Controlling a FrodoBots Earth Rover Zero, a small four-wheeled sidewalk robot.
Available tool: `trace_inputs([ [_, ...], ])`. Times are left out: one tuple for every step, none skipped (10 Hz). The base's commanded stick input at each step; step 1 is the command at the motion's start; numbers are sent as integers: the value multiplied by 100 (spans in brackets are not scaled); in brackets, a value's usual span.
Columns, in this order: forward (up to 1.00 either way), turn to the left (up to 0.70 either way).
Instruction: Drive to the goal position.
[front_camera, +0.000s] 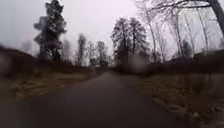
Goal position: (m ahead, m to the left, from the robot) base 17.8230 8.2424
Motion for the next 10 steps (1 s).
trace_inputs([
  [70, 0],
  [70, 1],
  [70, 29],
  [70, 35],
  [70, 35],
  [70, 34],
  [70, 0],
  [70, 0],
  [70, 0],
  [70, 0],
])
